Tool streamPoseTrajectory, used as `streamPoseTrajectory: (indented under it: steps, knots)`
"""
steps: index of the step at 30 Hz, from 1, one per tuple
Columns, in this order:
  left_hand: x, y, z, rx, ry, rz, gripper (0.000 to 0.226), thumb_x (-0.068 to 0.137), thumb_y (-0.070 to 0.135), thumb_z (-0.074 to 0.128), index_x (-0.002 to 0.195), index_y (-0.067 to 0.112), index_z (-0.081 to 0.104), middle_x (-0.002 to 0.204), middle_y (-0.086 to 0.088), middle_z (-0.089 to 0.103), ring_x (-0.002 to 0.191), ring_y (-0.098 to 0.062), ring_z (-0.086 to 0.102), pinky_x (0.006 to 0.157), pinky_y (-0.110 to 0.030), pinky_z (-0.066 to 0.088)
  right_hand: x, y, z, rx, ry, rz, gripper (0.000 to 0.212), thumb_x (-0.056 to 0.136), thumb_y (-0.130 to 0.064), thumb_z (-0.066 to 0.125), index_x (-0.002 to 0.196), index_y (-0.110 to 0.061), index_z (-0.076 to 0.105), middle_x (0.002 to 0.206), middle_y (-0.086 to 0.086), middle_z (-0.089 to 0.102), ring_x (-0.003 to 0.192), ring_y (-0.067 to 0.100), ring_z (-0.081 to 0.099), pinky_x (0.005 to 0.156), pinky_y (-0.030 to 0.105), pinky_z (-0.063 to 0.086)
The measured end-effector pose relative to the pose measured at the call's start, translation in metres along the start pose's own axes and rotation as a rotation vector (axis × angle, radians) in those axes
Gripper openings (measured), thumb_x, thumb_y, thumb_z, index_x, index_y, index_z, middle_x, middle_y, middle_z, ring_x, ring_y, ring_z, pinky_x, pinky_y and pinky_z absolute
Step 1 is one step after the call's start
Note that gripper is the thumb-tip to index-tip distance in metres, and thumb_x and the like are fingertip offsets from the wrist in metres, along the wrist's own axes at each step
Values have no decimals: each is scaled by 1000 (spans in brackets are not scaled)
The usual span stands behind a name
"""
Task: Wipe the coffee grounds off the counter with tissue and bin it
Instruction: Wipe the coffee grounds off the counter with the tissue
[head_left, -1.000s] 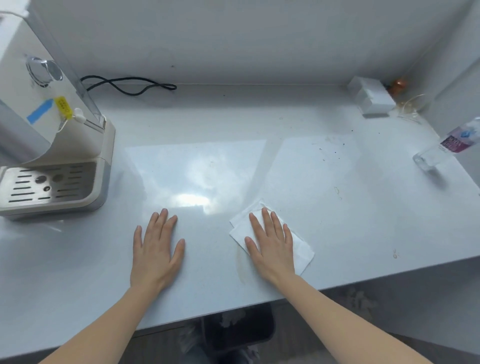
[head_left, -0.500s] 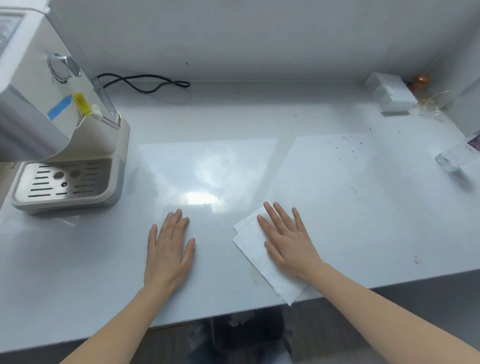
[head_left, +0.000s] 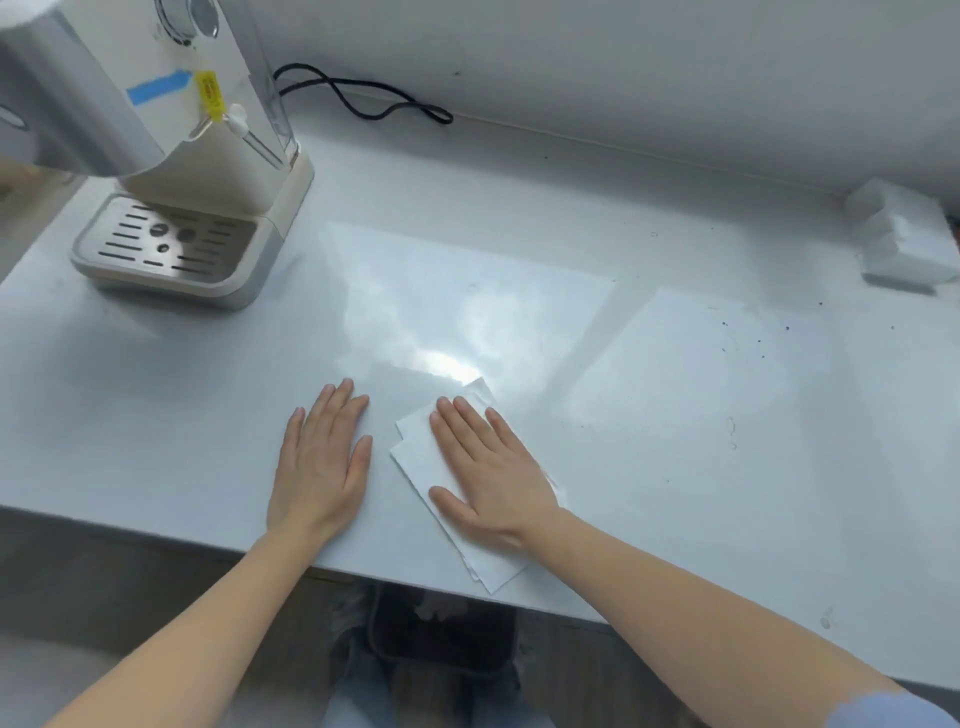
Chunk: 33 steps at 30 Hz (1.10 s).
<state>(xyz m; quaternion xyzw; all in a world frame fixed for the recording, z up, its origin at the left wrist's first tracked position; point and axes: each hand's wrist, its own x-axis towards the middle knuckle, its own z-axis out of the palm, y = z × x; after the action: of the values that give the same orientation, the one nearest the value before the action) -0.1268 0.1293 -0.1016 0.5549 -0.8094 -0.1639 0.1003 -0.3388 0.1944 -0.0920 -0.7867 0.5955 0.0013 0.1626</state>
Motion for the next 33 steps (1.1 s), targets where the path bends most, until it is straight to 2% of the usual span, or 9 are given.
streamPoseTrajectory:
  steps: [3, 6, 14, 19, 22, 26, 28, 31, 33]
  knots:
    - [0, 0, -1, -39, 28, -12, 57, 92, 40, 19, 141, 18, 39, 155, 1, 29, 145, -14, 20, 118, -33, 6, -3, -22, 9, -33, -34, -176, 74, 96, -52, 28, 152, -15, -3, 161, 2, -7, 146, 14, -16, 120, 36, -10]
    - [-1, 0, -2, -52, 38, -13, 58, 91, 41, 19, 140, 17, 40, 155, 0, 30, 144, -15, 21, 118, -34, 8, -23, -30, 17, -50, -44, -258, 69, 99, -47, 27, 153, -15, -1, 162, 2, -5, 147, 14, -14, 119, 36, -11]
    - [-2, 0, 0, -22, 39, -16, 58, 91, 41, 23, 141, 17, 39, 155, 0, 30, 145, -15, 21, 119, -35, 10, -80, 0, 14, 32, -45, -240, 56, 99, -28, 24, 153, -18, 11, 161, -1, 4, 148, 15, -4, 118, 43, -5]
    - [-1, 1, -1, -11, 29, -18, 59, 90, 43, 23, 140, 18, 39, 155, 0, 31, 144, -16, 22, 118, -33, 9, -79, 2, 11, 136, -27, -202, 54, 97, -26, 26, 150, -16, 25, 159, 0, 16, 147, 15, 6, 118, 45, 1]
    - [0, 1, -1, -11, 29, -8, 58, 89, 43, 25, 139, 17, 39, 154, -1, 31, 144, -17, 22, 118, -35, 10, -73, -8, 12, 139, -24, -193, 55, 97, -27, 24, 150, -16, 24, 159, 0, 15, 147, 15, 4, 118, 44, -3]
    - [-1, -1, -1, -18, 33, 1, 56, 90, 43, 27, 139, 19, 39, 154, 0, 31, 144, -16, 21, 118, -37, 11, -57, -34, 14, 153, -67, -340, 56, 96, -28, 23, 150, -11, 23, 159, 5, 16, 148, 17, 4, 118, 29, -11]
    - [-1, -1, -1, -21, 33, 3, 55, 90, 42, 27, 138, 19, 39, 154, 1, 31, 144, -16, 21, 119, -37, 12, -54, -38, 12, 166, -64, -377, 54, 98, -25, 28, 150, -11, 24, 159, 6, 17, 148, 17, 6, 119, 27, -9]
    - [0, -1, -1, -29, 35, 3, 54, 90, 42, 27, 138, 20, 39, 154, 0, 31, 144, -17, 22, 118, -37, 12, -65, -35, 0, 314, 5, -288, 51, 97, -18, 34, 147, -7, 31, 156, 9, 25, 147, 21, 16, 121, 32, 5]
    - [-1, -1, -1, -35, 33, 0, 53, 90, 42, 28, 138, 21, 39, 154, 1, 31, 144, -16, 22, 118, -35, 10, -83, -22, -6, 397, 160, -161, 52, 93, -16, 34, 143, -5, 37, 152, 11, 34, 144, 23, 26, 120, 34, 12]
